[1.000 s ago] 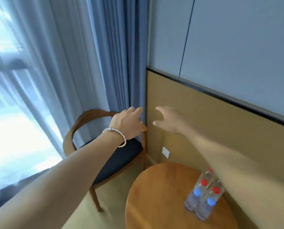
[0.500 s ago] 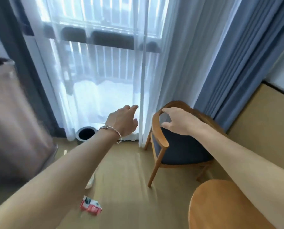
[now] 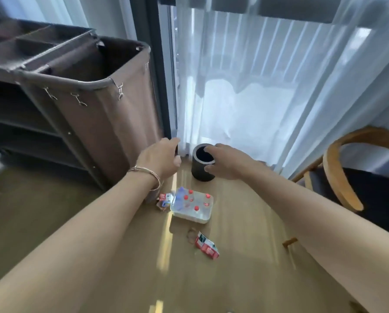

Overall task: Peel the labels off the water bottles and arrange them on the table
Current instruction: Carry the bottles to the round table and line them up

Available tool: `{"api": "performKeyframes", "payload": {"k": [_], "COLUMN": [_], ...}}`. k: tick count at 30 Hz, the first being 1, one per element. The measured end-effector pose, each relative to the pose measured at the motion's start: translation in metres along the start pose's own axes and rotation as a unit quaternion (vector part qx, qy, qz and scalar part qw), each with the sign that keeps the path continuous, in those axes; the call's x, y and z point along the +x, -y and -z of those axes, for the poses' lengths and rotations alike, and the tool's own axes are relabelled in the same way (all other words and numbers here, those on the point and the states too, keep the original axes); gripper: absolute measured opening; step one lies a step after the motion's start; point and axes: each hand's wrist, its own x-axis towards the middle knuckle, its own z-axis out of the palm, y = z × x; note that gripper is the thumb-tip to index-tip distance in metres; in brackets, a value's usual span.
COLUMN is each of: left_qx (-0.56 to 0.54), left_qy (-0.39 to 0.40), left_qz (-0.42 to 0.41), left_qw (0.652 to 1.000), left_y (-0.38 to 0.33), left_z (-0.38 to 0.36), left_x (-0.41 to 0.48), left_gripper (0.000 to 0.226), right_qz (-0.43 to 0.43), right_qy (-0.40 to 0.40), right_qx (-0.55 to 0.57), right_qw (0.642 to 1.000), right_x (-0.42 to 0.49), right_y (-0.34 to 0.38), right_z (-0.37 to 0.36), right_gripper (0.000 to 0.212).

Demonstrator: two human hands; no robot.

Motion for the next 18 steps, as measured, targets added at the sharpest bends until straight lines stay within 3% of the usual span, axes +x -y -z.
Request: {"api": "performKeyframes", "payload": {"k": [11,18], "left_qx": [0.051,0.036], "left_qy": [0.051,0.109], "left_qz": [0.013,0.006], "left_qw": [0.997,0.993], "left_y": [0.032,0.038], "left_z": [-0.031,-0.086], "left_x": [0.140,0.242], "left_gripper": [0.053,0.048], "right_qz": [-0.019,-0.041], "right_qy": [0.025,0.113], "right_qx": [0.037,0.052], "right_qw": [0.999,0.991], "right_x": [0.169,0.259], "right_y": [-0.062,-0.107], "right_z": [0.000,-0.021], "right_gripper": [0.048,0.046]}}
